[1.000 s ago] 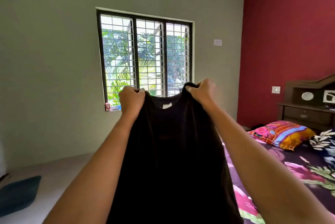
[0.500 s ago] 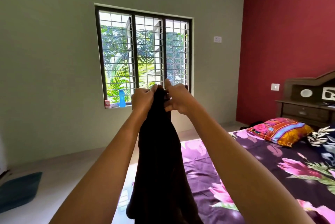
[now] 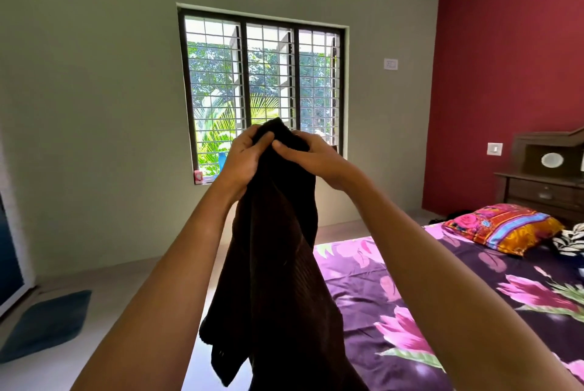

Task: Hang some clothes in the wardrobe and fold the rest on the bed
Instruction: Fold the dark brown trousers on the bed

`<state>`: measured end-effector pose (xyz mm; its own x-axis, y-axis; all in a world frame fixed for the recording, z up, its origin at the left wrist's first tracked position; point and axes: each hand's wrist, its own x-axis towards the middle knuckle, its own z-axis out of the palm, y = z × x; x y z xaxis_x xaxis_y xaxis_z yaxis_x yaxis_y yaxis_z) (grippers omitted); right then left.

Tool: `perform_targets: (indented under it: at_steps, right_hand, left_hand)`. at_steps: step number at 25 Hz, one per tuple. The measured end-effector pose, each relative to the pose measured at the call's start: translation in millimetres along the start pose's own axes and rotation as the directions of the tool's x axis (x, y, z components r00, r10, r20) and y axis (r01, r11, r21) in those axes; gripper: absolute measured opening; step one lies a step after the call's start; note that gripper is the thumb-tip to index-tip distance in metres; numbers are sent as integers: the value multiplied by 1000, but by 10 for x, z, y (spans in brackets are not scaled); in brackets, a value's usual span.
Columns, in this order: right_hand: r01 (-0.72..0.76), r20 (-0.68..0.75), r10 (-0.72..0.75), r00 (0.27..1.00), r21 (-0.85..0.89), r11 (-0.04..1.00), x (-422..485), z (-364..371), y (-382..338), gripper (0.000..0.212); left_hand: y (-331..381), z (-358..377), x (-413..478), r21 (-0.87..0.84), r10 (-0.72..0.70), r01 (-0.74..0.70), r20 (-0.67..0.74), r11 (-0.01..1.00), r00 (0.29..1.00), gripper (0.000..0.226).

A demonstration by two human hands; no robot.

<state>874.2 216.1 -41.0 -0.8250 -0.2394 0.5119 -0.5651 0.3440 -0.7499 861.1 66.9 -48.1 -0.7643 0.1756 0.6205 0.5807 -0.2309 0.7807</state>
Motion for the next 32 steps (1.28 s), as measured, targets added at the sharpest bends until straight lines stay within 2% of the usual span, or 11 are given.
perform_targets:
  at_steps: [4,10,12,14,16,18,22,24,26,30,32]
  right_hand:
    - [-35,-27,35,999,-25,999,105,-18,-60,37]
    - [-34,-72,31,997,-33,999,175,27,-44,36]
    - [-22,-115,5,993,-147,989,201,77,24,35]
    - [-45,-205,-20,979,-306,951,252,120,97,37]
    - [-118,-343,-32,939,-406,906,308,114,50,36]
    - [-172,-503,-55,862,-392,904,362,49,-110,33]
    - [-113,-690,-192,698,-370,922,408,-129,-522,30]
    - [-66,-703,-246,668,-385,921,389,-165,-582,31]
    - [-35,-689,-263,676,-386,922,348,-153,-552,31]
    - [-47,-670,-233,705,-371,927,264,-32,-366,30]
    - [-67,-669,-216,711,-370,927,236,19,-308,30]
  left_hand:
    - [-23,-170,-1,28,22,-25,125,999,992,17]
    - [-152,-284,29,96,48,-49,12,994,999,16]
    - [-192,-274,38,209,79,-69,-41,975,996,10]
    - [-235,-254,50,404,114,-77,-67,912,991,23]
    - [-284,-230,44,557,119,-101,5,824,993,49]
    - [-338,-203,48,590,139,-179,112,787,984,57]
    - [-271,-165,206,726,288,-268,101,633,952,40]
    - [-242,-192,255,766,350,-264,55,586,935,30]
    - [-281,-212,197,724,347,-231,-13,650,938,20]
    - [-464,-133,-28,477,127,-15,-202,879,971,16]
    - [-572,-130,-92,474,91,6,-182,881,979,18]
